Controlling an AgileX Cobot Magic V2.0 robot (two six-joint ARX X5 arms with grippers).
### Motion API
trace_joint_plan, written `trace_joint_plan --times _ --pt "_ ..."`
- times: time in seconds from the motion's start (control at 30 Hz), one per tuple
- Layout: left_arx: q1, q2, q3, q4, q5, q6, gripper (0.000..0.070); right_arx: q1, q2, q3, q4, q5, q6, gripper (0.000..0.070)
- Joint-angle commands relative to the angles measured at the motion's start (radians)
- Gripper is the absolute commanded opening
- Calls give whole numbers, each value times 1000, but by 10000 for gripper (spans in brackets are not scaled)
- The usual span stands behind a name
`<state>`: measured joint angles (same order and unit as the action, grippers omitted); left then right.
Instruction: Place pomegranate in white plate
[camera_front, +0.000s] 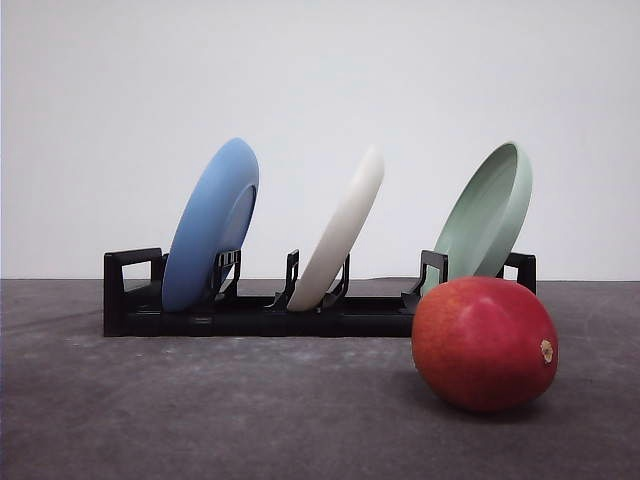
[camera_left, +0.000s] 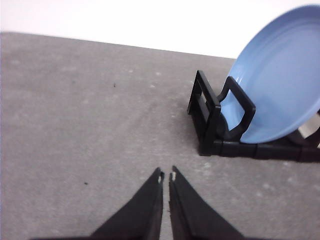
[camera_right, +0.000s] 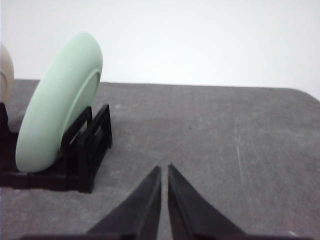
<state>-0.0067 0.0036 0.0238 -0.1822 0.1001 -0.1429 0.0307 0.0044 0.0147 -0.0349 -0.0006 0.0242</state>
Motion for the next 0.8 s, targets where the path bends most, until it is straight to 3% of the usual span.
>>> trace_joint_plan --times 0.0,0.17,0.23,0.4,0.57,0.77 --pt "0 -1 -12 4 -2 -101 0 -2 -1 -4 12 1 27 19" --pt "0 -1 -12 87 -2 -309 0 -2 -1 -4 64 4 204 8" --pt "0 0 -12 168 -2 -317 0 -2 -1 -2 119 1 277 8" --pt "0 0 22 297 -3 -280 0 -2 -1 39 176 -1 314 6" --pt "0 6 133 217 -6 -240 0 -2 0 145 105 -11 339 5" --pt "0 55 328 -60 -6 -241 0 -2 54 332 -119 -19 361 5"
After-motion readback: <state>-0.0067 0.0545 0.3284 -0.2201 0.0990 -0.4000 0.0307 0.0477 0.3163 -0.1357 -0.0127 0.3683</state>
